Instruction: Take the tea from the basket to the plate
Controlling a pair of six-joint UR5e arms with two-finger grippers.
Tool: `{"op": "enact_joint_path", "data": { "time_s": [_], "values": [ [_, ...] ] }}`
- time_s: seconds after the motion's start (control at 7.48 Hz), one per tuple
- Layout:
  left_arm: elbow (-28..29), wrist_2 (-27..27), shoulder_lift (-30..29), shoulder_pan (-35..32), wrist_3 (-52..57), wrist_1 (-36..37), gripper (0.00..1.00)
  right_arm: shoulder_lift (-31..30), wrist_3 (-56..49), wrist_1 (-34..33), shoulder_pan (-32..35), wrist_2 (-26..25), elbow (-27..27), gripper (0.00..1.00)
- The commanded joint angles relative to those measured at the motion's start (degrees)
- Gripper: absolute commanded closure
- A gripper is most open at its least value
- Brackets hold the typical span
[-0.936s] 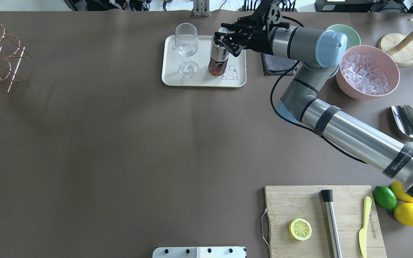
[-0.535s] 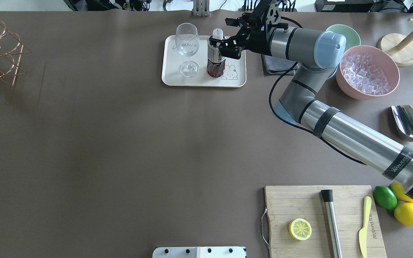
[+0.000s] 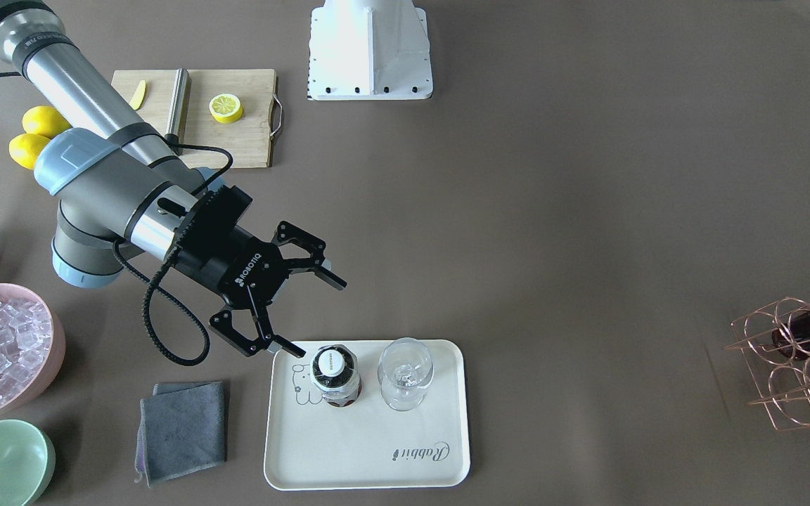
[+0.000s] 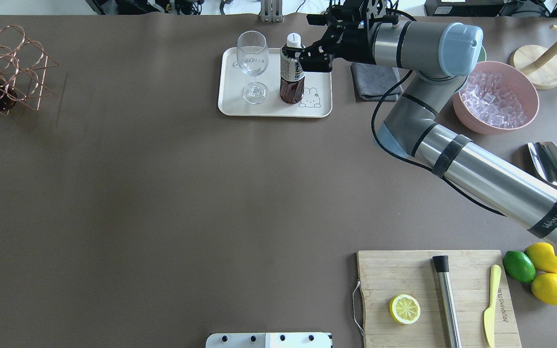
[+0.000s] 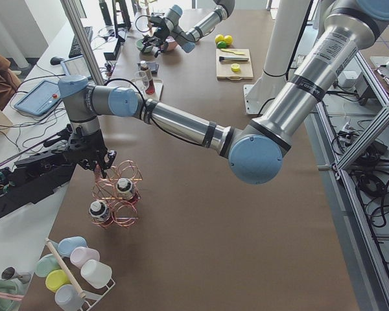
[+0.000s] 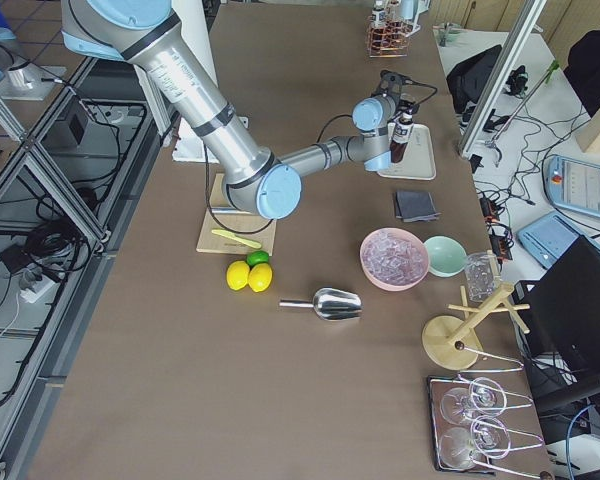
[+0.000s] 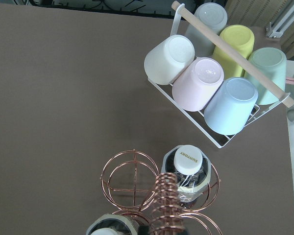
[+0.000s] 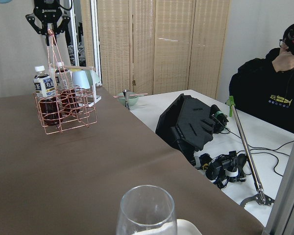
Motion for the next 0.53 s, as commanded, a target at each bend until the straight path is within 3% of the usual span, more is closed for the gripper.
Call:
{"op": "enact_joint_path", "data": {
  "time_s": [0.0,0.13,0.4],
  "values": [
    [0.4,0.6,0.2,0.8,-0.5,-0.6,0.99,-5.9,1.6,-8.5,8.9,18.3,9.8,0.00],
    [0.4,1.1,0.1,1.5,-0.7,-0.4,0.01,-8.4,4.0,-13.1,12.1,27.4,13.3,0.00],
    [-0.1,1.3,0.1,1.7,-0.3,-0.3,0.01,-12.4,8.1,-20.5,18.8,45.8,16.0,0.00]
  ]
}}
